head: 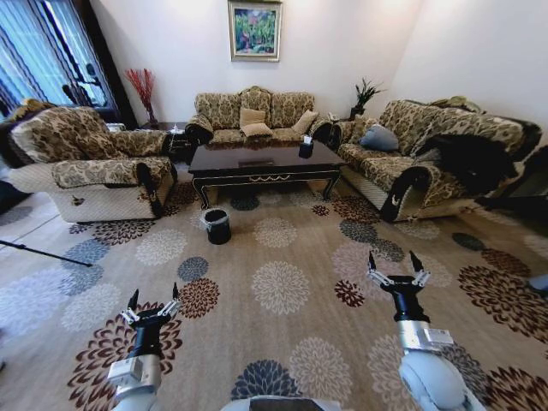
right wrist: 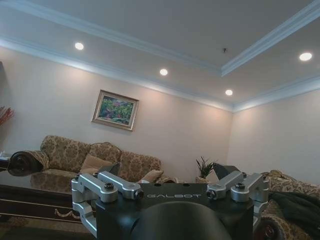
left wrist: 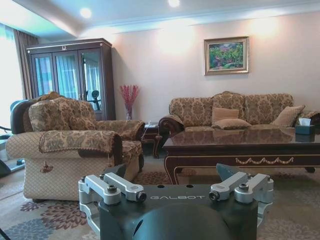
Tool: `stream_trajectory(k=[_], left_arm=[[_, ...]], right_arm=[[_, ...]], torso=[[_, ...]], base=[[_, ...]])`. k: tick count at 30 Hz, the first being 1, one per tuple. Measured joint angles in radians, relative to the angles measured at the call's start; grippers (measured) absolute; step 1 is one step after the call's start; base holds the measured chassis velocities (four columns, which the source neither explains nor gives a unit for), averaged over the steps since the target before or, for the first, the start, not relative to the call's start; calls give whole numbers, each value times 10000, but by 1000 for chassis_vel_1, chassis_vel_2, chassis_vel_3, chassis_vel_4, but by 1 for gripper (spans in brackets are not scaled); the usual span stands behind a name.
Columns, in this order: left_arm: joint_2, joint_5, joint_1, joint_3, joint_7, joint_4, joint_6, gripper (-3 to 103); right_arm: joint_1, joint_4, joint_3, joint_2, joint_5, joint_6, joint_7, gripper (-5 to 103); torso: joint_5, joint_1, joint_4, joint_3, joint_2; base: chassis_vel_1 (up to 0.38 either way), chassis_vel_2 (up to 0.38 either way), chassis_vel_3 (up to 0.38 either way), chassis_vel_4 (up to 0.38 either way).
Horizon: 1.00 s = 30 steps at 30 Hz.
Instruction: Move to the front of the table and pick up the trash from the floor, then place it into the trash bin.
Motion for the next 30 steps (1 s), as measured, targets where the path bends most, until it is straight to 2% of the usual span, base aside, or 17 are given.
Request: stream_trajectory(k=[8,25,30], left_arm=[[0,0,0,0,0,-1,0,100],[0,0,0,0,0,0,0,100],[1,0,0,0,0,0,0,100]], right_arm=[[-1,-1,0,0,0,0,0,100],[-1,-1,0,0,0,0,0,100],[-1,0,0,0,0,0,0,100]], torso=[[0,171,0,201,375],[0,191,1,207,398],[0,280,1,310,596]], base=[[0,0,0,0],[0,0,0,0],[0,0,0,0]])
